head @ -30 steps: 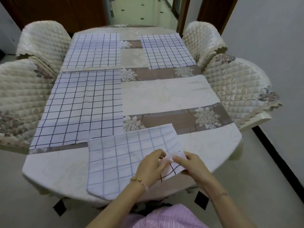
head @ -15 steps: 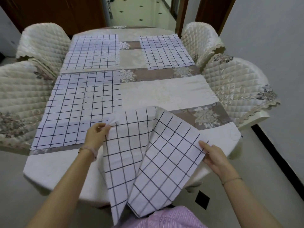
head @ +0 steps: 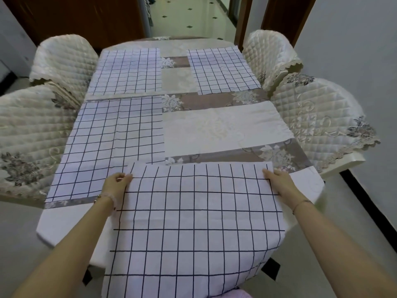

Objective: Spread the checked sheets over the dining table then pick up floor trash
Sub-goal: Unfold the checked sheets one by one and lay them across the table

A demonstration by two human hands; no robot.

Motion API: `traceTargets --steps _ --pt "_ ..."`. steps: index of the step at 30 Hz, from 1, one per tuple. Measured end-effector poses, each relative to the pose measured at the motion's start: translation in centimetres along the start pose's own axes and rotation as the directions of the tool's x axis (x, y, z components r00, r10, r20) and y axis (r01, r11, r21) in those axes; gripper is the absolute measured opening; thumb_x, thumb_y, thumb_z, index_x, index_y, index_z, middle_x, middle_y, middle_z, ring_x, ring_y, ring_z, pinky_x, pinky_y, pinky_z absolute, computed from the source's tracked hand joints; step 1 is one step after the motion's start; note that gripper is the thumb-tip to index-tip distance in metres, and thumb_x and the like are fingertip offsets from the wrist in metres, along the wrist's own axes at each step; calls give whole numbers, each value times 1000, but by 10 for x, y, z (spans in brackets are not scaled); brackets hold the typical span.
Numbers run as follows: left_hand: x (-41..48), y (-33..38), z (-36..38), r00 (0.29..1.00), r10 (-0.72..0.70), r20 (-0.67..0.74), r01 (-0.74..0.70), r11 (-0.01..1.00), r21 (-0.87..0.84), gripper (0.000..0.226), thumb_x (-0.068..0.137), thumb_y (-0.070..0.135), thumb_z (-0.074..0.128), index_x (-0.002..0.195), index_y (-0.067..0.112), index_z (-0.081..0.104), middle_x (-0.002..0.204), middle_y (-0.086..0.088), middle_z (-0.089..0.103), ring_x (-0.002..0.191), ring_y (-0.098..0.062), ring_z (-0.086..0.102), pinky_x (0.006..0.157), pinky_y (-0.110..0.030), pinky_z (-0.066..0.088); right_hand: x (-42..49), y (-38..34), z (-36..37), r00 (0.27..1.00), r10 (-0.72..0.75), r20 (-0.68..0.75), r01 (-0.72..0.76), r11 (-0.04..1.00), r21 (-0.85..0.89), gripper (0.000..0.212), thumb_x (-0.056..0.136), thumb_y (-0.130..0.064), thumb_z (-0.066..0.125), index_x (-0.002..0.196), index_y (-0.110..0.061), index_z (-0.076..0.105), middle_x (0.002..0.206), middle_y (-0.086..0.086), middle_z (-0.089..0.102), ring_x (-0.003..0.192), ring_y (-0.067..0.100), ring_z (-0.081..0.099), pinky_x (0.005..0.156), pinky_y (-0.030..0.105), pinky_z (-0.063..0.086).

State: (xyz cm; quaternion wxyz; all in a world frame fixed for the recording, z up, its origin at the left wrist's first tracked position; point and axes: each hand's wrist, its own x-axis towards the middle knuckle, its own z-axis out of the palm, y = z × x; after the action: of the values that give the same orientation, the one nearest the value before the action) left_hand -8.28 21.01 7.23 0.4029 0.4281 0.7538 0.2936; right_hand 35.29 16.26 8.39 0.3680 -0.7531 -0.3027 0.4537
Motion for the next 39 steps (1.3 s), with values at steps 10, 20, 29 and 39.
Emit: traceTargets --steps 10,20,29,39 --pt "-60 -64 -29 982 -95 161 106 993 -60 22 90 19 57 110 8 60 103 -13 62 85 -20 56 71 -29 45 -58 68 -23 994 88 -58 -87 996 28 13 87 -17 63 93 -6 67 96 16 69 77 22 63 67 30 51" --pt "-63 -51 1 987 -46 154 51 998 -29 52 85 37 62 125 4 54 128 -12 56 121 -33 48 102 -46 37 -117 102 -19 987 122 -101 -112 989 98 8 85 -4 62 90 -8 66 84 6 68 72 16 62 55 19 52" --pt "-102 16 78 898 216 383 -195 976 -94 35 87 25 61 117 6 57 113 -11 57 115 -31 50 90 -36 36 -185 165 -85 891 224 -394 -77 931 356 6 87 -11 63 90 -13 68 87 4 70 74 15 66 60 20 55" --pt "-217 88 239 664 368 650 -379 916 -132 42 87 25 62 117 -4 54 123 -21 55 115 -35 50 96 -43 39 -259 242 -227 687 372 -624 19 850 527 28 88 -21 62 114 -13 62 105 10 64 97 28 61 94 44 49"
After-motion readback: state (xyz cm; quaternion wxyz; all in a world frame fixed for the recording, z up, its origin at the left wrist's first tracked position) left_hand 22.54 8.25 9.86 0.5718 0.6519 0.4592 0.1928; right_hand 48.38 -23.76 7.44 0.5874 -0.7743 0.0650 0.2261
